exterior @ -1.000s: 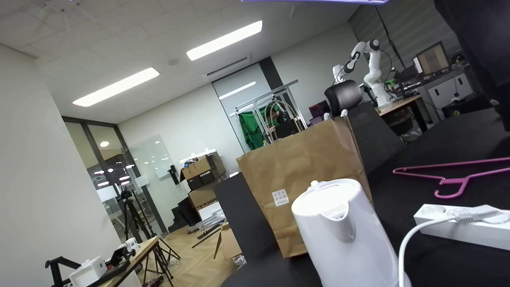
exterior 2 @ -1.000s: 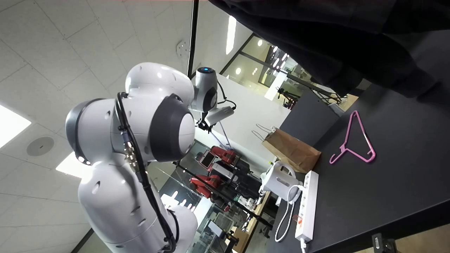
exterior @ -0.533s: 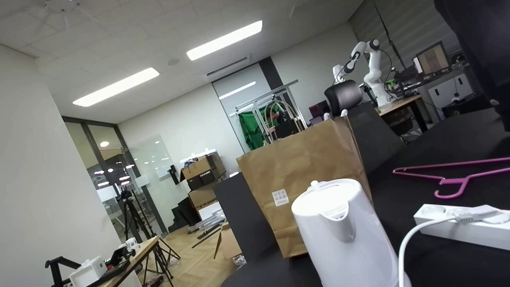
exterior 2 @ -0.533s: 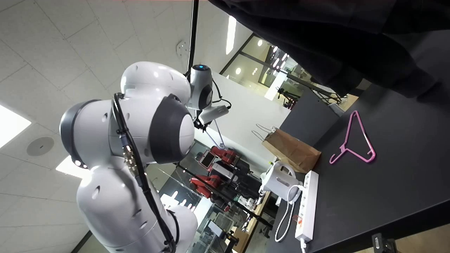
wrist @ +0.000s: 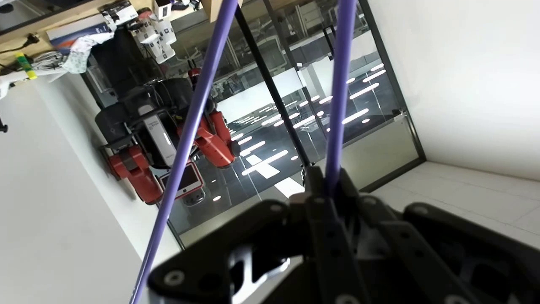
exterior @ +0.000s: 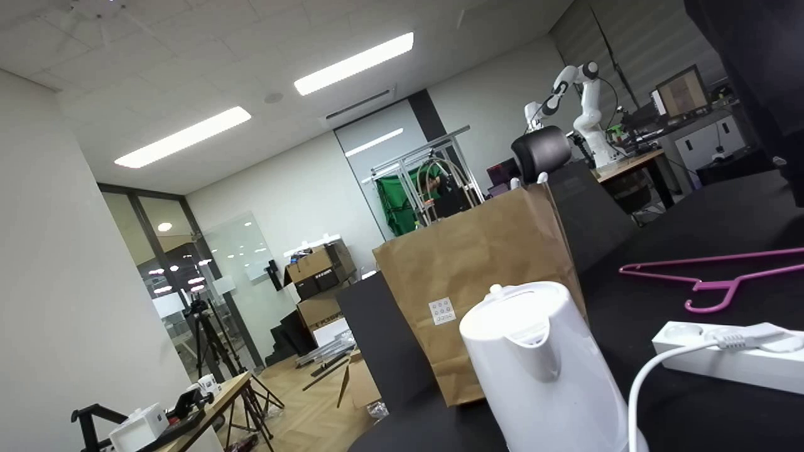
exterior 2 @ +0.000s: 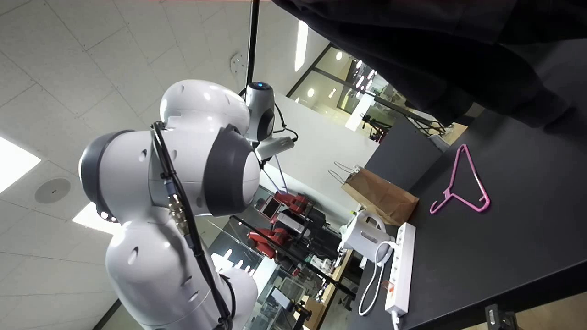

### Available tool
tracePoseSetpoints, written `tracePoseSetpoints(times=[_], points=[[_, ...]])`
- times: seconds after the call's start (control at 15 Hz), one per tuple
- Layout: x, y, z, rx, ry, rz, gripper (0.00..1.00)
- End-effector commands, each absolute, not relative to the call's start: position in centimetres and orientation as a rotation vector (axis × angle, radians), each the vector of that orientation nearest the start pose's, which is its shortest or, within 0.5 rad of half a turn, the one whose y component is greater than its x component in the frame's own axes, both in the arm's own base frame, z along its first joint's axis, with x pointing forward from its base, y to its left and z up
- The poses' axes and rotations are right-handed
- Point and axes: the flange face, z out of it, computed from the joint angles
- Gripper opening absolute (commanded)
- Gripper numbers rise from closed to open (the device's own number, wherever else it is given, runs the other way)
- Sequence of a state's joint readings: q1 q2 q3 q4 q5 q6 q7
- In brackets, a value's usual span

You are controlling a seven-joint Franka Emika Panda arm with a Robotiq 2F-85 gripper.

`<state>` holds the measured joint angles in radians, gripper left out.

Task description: Hang the blue coat hanger on the rod

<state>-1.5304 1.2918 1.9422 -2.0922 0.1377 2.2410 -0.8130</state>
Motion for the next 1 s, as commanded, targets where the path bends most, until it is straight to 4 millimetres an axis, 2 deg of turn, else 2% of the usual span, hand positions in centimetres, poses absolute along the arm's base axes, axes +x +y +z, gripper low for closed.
tracePoseSetpoints(times=[0.0,0.47,0.93], points=[[52.4,-2.7,57.6,-1.52,-0.879,-0.873,0.02],[53.8,-3.2,58.3,-1.511,-0.866,-0.906,0.02],[55.2,-2.8,58.4,-1.495,-0.858,-0.911,0.02]])
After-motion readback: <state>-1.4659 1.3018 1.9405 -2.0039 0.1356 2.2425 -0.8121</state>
